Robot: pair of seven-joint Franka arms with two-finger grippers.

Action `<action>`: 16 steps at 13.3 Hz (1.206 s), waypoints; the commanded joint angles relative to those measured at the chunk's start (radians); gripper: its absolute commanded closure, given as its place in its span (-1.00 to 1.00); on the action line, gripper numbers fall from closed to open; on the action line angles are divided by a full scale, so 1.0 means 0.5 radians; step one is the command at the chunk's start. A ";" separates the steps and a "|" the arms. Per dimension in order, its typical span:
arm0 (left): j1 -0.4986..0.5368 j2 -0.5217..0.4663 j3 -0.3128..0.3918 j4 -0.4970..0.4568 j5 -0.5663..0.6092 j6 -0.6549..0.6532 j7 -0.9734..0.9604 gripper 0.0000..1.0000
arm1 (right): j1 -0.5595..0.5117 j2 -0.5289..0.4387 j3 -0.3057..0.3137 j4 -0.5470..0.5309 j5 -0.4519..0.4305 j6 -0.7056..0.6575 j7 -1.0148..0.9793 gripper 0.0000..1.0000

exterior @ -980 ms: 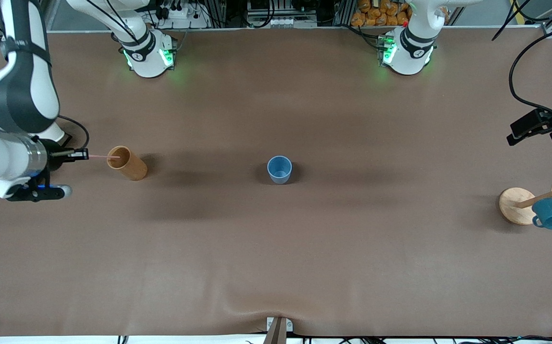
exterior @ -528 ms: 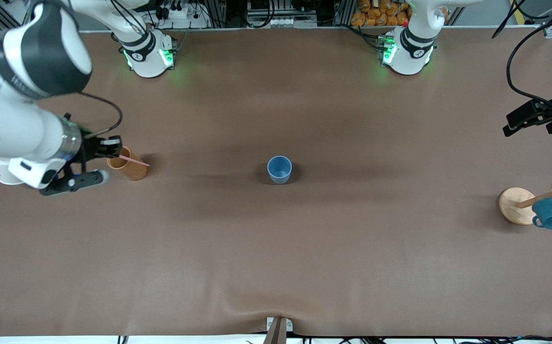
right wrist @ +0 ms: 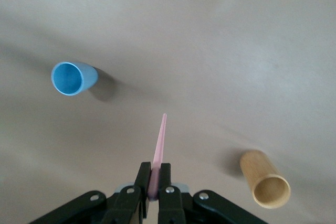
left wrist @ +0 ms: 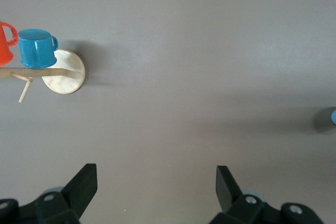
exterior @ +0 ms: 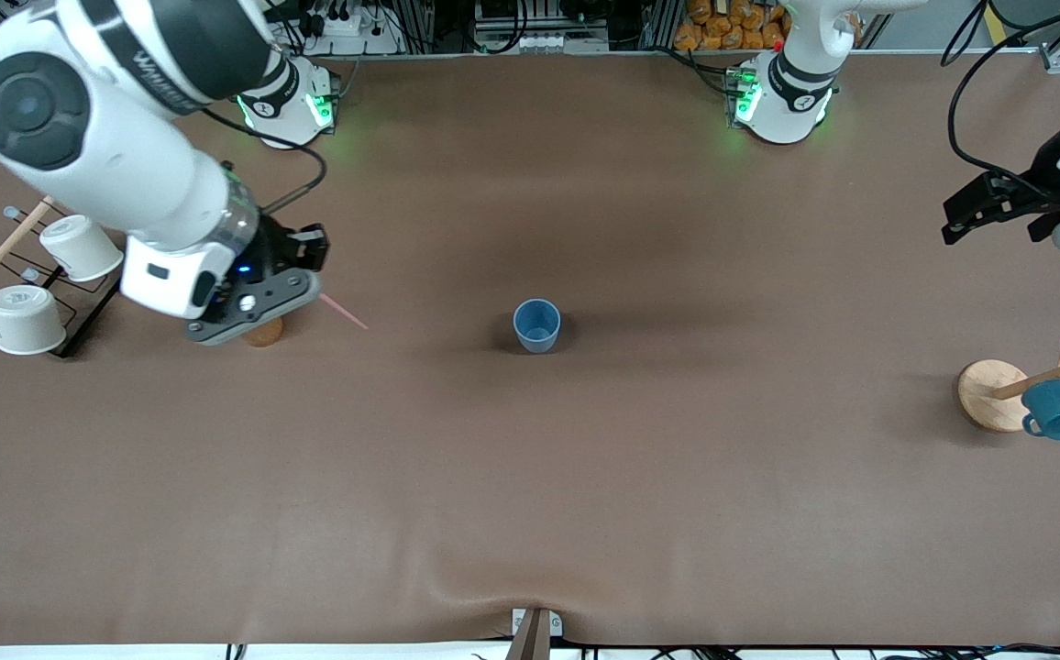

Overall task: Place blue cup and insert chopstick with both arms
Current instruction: 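Lift the pink chopstick with the right gripper over the blue cup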

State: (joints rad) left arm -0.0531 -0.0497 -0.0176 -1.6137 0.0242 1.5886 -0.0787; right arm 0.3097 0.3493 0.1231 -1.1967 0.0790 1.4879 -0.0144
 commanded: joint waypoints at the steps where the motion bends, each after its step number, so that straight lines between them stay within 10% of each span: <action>1: 0.002 -0.057 -0.023 -0.062 0.050 0.038 -0.002 -1.00 | 0.153 0.028 -0.013 0.000 0.026 0.165 0.013 1.00; 16: 0.029 -0.014 -0.026 -0.028 0.019 0.044 0.032 -1.00 | 0.626 0.360 -0.019 -0.113 -0.060 0.675 0.366 1.00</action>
State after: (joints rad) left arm -0.0471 -0.0490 -0.0249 -1.6235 0.0247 1.5989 -0.0787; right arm 0.6069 0.5416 0.1179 -1.2431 0.0611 1.8298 0.1315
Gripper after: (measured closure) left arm 0.000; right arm 0.899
